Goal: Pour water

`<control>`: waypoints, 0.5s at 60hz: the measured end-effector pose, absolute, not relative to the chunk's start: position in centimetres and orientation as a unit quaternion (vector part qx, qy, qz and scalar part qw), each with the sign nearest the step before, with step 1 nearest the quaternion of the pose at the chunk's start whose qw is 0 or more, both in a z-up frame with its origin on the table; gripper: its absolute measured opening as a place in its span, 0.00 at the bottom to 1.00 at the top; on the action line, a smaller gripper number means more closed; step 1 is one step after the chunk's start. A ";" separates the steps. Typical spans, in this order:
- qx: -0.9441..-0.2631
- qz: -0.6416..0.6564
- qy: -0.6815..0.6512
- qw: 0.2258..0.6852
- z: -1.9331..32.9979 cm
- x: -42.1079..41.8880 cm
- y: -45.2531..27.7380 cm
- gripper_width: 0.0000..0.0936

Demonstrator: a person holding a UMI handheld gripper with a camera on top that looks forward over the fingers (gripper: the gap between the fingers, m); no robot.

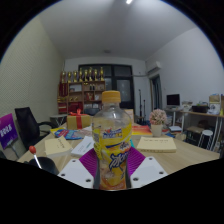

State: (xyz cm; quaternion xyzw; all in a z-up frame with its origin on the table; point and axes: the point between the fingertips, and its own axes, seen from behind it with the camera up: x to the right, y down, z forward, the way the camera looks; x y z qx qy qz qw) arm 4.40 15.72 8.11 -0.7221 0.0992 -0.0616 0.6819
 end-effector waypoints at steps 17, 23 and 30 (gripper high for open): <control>-0.754 -0.051 0.096 0.648 8.1 2.9 14.4 0.69; -0.751 -0.021 0.097 0.653 9.6 2.0 11.9 0.91; -0.746 -0.031 0.085 0.659 11.8 0.7 6.7 0.89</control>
